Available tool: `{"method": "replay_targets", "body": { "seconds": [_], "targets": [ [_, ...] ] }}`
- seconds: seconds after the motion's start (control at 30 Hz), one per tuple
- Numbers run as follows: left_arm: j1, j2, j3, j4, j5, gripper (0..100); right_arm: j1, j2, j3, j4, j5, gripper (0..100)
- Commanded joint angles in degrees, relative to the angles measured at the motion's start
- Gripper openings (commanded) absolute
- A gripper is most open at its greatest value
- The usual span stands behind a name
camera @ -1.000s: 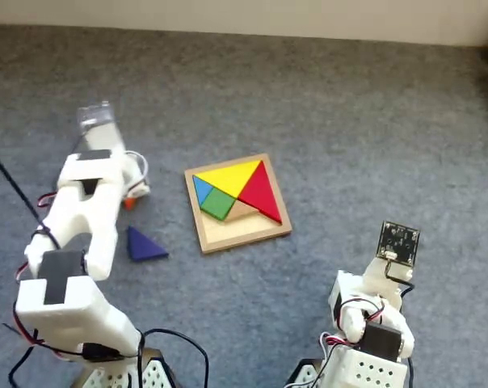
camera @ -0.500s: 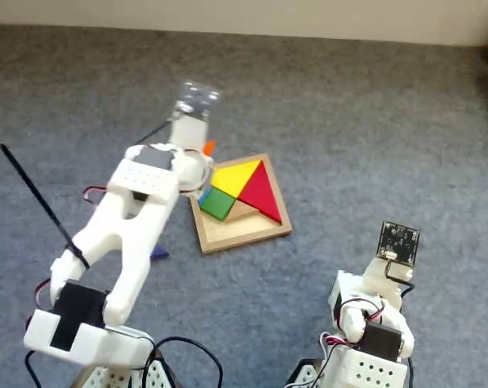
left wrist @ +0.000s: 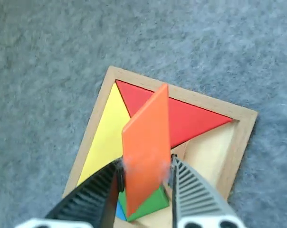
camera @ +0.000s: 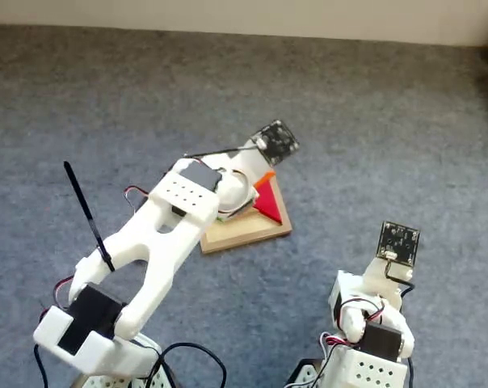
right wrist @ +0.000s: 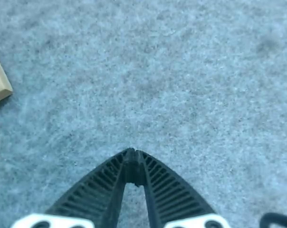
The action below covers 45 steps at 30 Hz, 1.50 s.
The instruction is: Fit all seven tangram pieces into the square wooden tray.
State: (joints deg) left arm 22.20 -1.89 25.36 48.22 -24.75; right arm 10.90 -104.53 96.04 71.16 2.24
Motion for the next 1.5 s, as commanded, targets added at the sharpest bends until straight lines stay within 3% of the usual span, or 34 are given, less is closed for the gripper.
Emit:
{"method": "replay_targets", "body": {
  "seconds": [0.0,0.23,0.63,0.73,1.17,1.47],
  "targets": [
    [1.9,1.7,-0.5,0.4,-4.2,3,0.0,-1.0,8.0,0.5,0.5,0.5],
    [3.6,5.5,-0.7,3.8,-6.6,12,0.0,-1.0,8.0,0.5,0.5,0.5],
    [4.4,5.9,-0.6,6.3,-8.4,13,0.0,-1.0,8.0,0.5,0.5,0.5],
    [4.1,5.9,-0.6,6.3,-8.3,17,0.0,-1.0,8.0,0.5,0.5,0.5],
    [4.0,5.4,-0.6,6.5,-4.0,20,0.0,-1.0,8.0,0.5,0.5,0.5],
    [-1.3,-1.6,2.8,6.2,-0.9,20,0.0,-1.0,8.0,0.5,0.5,0.5]
  ]
}}
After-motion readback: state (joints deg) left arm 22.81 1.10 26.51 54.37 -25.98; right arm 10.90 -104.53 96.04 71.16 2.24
